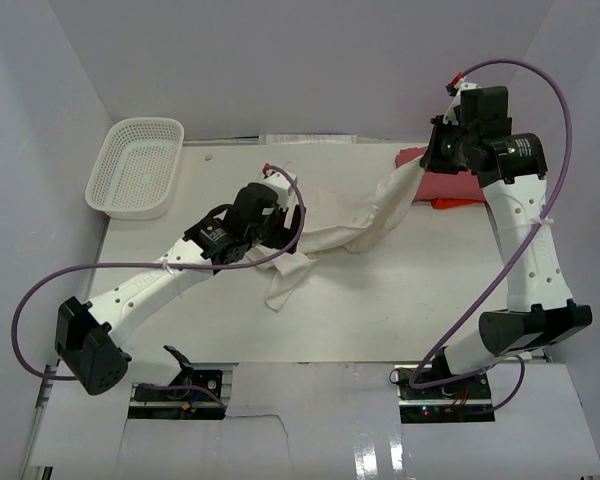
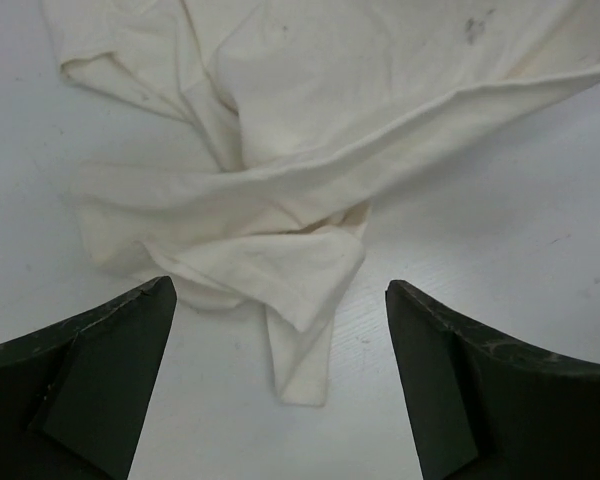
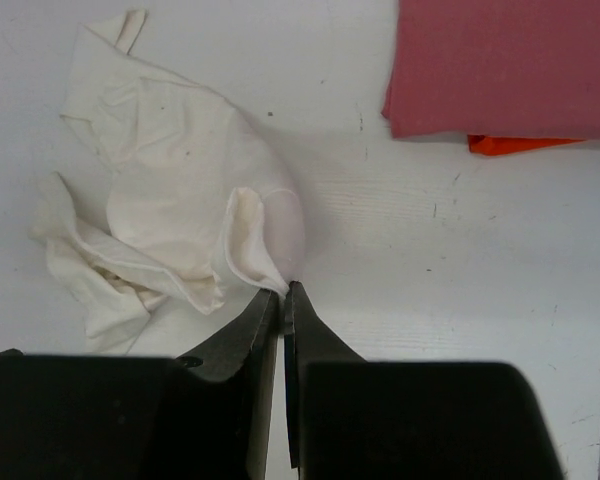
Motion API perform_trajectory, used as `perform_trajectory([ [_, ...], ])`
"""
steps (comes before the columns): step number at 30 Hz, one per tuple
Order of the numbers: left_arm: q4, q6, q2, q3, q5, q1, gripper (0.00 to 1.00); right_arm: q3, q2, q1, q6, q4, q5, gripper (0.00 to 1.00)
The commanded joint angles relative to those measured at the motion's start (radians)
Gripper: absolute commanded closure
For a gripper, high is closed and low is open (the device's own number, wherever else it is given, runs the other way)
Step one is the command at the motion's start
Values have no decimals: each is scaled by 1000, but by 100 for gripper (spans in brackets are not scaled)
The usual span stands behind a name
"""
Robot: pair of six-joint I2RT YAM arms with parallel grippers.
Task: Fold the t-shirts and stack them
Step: Flatten out the tshirt
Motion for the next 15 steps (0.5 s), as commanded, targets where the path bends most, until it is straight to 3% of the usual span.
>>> perform_trajectory([
  [1,46,33,-71,-99,-36,8,2,7,-11,-14,-16,50,11,92],
  [5,104,128,-28,-90,1,62,2,-71,-71,-14,-14,76,21,92],
  [8,113,151,59,-20,146,197,2,-98,-95,-16,-17,73,40,92],
  [9,112,118,102,-4,204,276,2,-104,-100,-16,-19,71,43,92],
  [10,131,104,118,-4,413,324,2,-113,-105,-18,-20,71,43,92],
  [13,211,65,199,-9,653,474,2,-131,-118,-18,-23,73,25,92],
  [15,196,78,260,49,696,525,2,-131,-117,-18,-25,73,8,92],
])
